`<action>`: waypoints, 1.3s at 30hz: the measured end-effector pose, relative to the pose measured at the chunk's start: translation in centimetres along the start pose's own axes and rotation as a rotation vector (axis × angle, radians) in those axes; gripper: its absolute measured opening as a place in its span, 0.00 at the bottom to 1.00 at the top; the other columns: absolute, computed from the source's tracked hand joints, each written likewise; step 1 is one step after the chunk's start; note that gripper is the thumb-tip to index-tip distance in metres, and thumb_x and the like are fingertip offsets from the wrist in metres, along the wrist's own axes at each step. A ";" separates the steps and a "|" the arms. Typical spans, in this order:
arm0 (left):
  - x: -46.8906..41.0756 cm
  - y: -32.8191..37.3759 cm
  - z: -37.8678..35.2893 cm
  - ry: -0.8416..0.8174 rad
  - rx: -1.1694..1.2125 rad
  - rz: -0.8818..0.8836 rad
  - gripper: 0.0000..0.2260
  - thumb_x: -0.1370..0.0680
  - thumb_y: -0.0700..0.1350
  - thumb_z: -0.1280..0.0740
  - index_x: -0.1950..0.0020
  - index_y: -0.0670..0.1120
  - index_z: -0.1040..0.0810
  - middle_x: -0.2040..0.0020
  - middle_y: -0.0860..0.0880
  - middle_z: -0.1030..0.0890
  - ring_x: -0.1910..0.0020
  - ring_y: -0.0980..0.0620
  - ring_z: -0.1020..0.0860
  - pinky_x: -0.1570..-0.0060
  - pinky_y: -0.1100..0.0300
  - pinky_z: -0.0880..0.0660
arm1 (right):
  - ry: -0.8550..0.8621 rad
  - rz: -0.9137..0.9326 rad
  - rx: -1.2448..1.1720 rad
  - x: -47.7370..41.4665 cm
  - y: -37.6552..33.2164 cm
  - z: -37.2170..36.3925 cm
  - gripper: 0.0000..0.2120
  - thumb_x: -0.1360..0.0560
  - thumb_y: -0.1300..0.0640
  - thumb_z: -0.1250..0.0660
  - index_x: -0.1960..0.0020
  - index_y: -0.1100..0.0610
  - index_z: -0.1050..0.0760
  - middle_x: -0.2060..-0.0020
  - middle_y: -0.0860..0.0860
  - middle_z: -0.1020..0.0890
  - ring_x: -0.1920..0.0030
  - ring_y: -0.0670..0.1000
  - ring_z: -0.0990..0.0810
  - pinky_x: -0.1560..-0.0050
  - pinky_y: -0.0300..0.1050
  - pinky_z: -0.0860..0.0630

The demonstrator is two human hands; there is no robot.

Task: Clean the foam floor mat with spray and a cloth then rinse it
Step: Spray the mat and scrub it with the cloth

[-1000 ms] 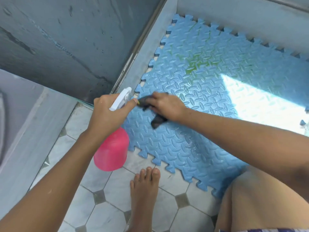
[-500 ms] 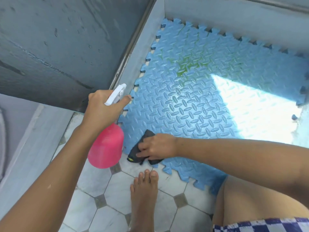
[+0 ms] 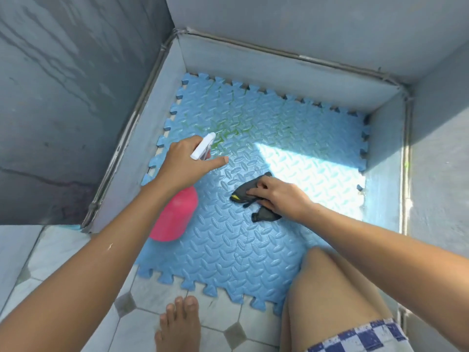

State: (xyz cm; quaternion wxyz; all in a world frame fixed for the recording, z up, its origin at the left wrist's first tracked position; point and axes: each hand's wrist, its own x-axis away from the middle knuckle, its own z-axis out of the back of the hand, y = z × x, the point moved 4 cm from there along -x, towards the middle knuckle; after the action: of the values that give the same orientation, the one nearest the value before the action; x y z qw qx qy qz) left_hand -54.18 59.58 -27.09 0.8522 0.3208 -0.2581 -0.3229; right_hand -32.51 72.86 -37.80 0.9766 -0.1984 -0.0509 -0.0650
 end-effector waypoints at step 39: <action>-7.8 4.3 -4.8 0.181 -0.094 0.050 0.32 0.31 0.69 0.31 0.64 0.37 0.22 0.67 0.38 0.19 0.57 0.38 0.20 0.54 0.45 0.22 | 0.557 -0.842 0.006 -10.0 16.5 7.3 0.18 0.20 0.50 0.39 0.36 0.59 0.22 0.42 0.58 0.23 0.41 0.60 0.24 0.51 0.51 0.24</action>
State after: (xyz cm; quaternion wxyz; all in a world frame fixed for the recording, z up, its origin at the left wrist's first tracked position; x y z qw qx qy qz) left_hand -54.54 69.58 -29.02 0.8939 0.3018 -0.1726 -0.2831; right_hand -40.51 91.84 -38.67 0.8427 -0.1331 0.1357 -0.5037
